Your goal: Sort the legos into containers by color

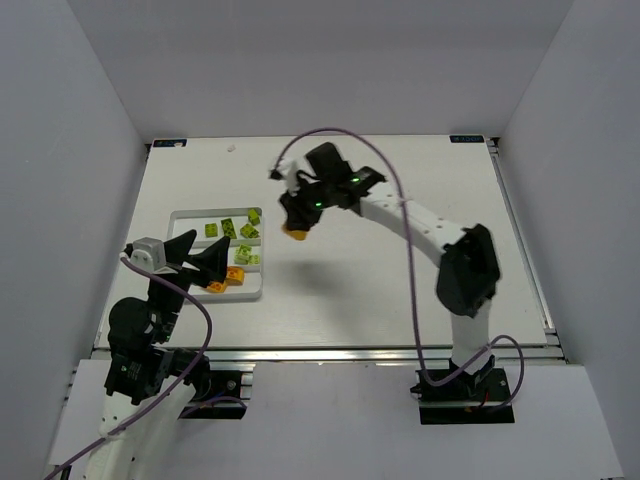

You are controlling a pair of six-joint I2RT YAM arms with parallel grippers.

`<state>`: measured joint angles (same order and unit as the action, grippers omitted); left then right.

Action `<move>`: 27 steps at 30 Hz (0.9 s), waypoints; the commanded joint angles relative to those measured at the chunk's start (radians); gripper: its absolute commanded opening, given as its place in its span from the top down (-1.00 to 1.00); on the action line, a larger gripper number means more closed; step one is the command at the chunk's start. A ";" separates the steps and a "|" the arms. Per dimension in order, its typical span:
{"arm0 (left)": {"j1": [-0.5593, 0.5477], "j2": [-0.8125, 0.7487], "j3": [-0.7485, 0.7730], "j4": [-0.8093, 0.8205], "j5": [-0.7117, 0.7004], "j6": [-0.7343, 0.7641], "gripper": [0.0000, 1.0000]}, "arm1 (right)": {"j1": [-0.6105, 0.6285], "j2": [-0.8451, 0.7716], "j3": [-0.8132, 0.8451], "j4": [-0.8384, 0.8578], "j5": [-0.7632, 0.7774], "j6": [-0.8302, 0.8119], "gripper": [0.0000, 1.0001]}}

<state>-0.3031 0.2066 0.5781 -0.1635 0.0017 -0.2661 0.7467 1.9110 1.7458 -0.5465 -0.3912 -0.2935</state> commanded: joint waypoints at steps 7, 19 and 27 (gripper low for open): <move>0.005 0.014 -0.006 0.012 -0.022 0.022 -0.74 | 0.204 0.382 0.457 0.014 -0.043 -0.072 1.00; 0.005 0.028 -0.001 0.009 -0.011 0.025 -0.74 | 0.287 0.419 0.331 0.192 0.017 -0.027 0.62; 0.015 0.034 -0.001 0.007 -0.011 0.024 -0.74 | 0.292 0.438 0.324 0.175 0.032 -0.013 0.12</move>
<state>-0.2955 0.2241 0.5762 -0.1570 -0.0113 -0.2512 1.0363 2.3474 2.0777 -0.3969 -0.3649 -0.3180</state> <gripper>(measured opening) 0.870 0.443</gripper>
